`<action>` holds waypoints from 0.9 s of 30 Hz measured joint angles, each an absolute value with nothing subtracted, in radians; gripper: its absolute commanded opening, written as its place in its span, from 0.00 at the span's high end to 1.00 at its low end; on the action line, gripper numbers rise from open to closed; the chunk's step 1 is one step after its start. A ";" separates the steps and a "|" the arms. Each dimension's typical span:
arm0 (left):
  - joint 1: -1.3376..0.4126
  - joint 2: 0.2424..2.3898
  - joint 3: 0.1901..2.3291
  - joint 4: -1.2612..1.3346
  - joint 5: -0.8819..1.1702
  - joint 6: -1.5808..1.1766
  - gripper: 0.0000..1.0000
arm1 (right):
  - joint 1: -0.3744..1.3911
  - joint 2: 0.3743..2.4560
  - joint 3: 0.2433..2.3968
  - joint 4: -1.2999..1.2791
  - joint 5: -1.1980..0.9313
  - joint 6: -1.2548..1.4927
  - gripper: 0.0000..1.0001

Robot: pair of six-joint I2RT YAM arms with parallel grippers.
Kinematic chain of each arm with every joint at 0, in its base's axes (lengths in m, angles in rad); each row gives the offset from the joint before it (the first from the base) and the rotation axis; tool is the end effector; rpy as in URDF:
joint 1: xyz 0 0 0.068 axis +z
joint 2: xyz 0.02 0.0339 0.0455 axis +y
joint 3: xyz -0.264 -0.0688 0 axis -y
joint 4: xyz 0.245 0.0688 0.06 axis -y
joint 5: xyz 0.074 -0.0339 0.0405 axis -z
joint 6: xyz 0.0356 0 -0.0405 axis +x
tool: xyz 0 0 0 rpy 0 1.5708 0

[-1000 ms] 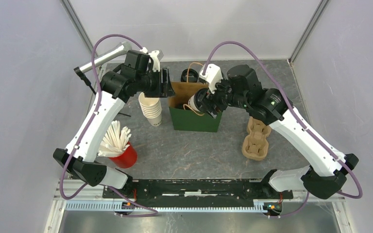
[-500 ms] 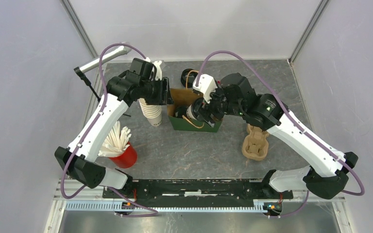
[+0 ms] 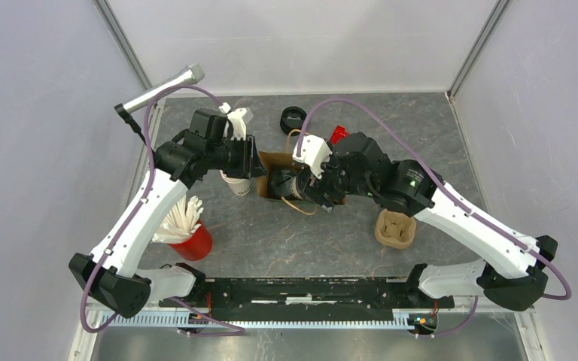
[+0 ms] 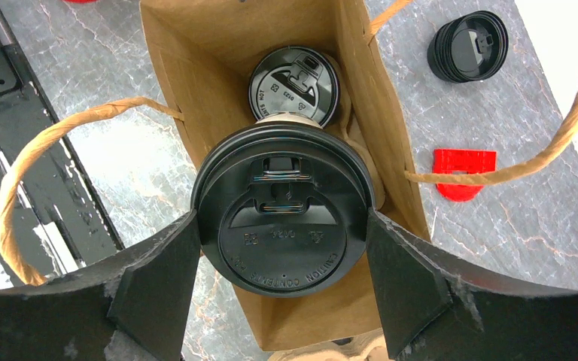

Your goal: Pack the takeout coffee

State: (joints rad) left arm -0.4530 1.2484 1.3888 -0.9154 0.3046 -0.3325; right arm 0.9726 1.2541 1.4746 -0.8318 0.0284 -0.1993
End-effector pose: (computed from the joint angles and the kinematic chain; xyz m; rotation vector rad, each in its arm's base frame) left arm 0.2180 -0.1180 0.3821 0.3014 2.4046 -0.7320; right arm 0.1436 0.2089 0.4136 -1.2090 1.8512 0.4047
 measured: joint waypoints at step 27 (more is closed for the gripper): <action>-0.454 1.100 1.188 -0.796 0.439 -0.266 0.83 | 1.114 1.311 1.432 -0.824 0.266 -0.450 0.44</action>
